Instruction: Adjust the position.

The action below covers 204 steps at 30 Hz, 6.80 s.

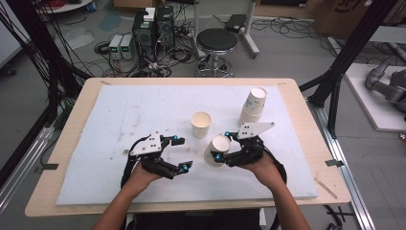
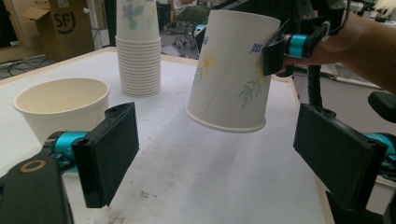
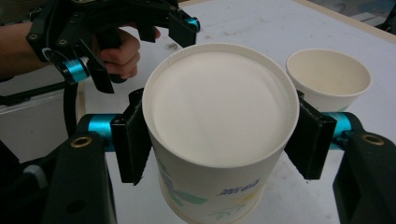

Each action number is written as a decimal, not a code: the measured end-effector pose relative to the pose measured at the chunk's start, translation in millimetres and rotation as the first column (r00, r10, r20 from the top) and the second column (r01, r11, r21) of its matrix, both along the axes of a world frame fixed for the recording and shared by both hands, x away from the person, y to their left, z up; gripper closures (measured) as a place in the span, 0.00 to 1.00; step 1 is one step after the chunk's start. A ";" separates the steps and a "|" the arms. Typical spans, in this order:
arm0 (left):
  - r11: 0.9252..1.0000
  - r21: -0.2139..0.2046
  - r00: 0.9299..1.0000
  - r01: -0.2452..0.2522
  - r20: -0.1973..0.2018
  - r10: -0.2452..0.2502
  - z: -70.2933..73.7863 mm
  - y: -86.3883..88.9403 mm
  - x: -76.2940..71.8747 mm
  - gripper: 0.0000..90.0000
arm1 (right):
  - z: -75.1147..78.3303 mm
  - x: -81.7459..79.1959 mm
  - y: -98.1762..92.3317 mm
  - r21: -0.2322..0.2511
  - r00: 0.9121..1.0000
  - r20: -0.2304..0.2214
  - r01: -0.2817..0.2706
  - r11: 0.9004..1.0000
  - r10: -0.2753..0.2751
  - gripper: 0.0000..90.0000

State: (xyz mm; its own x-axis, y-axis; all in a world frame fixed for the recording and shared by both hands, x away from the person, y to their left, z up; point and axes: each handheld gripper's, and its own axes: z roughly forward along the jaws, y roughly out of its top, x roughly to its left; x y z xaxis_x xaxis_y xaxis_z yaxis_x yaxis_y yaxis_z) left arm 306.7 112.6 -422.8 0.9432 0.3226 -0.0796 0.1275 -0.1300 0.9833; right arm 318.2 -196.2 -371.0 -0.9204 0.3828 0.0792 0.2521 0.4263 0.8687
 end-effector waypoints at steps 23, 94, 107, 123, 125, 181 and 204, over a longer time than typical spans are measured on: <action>0.994 0.023 0.994 0.105 -0.003 -0.105 -6.2 -43.1 4.7 0.18 | -2.6 -4.8 15.3 0.035 0.997 -0.033 -0.072 0.997 0.073 0.37; 0.736 0.617 0.959 0.281 -0.154 -0.237 45.5 -46.6 12.2 0.36 | 0.2 -5.0 42.1 -0.230 0.964 0.005 -0.258 0.938 0.266 0.28; 0.723 0.617 0.950 0.311 -0.173 -0.261 43.8 -47.8 11.1 0.35 | 0.2 -1.4 41.5 -0.245 0.942 -0.036 -0.333 0.910 0.335 0.41; 0.959 0.238 0.987 0.151 -0.092 -0.132 34.1 -3.7 7.8 0.18 | 2.8 3.4 19.0 -0.152 0.961 -0.044 -0.276 0.949 0.272 0.42; 0.971 0.198 0.989 0.136 -0.090 -0.120 31.9 1.1 7.0 0.18 | 1.6 2.8 15.3 -0.135 0.964 -0.043 -0.264 0.955 0.261 0.42; 0.981 -0.001 0.978 0.194 -0.074 -0.193 9.6 -12.8 -2.8 0.32 | -29.0 -10.3 -18.6 0.217 0.966 -0.047 -0.238 0.947 0.253 0.41; 0.943 0.291 0.986 0.164 -0.090 -0.144 49.9 -5.9 3.7 0.32 | -9.3 -8.7 6.6 0.053 0.983 0.010 -0.184 0.981 0.184 0.24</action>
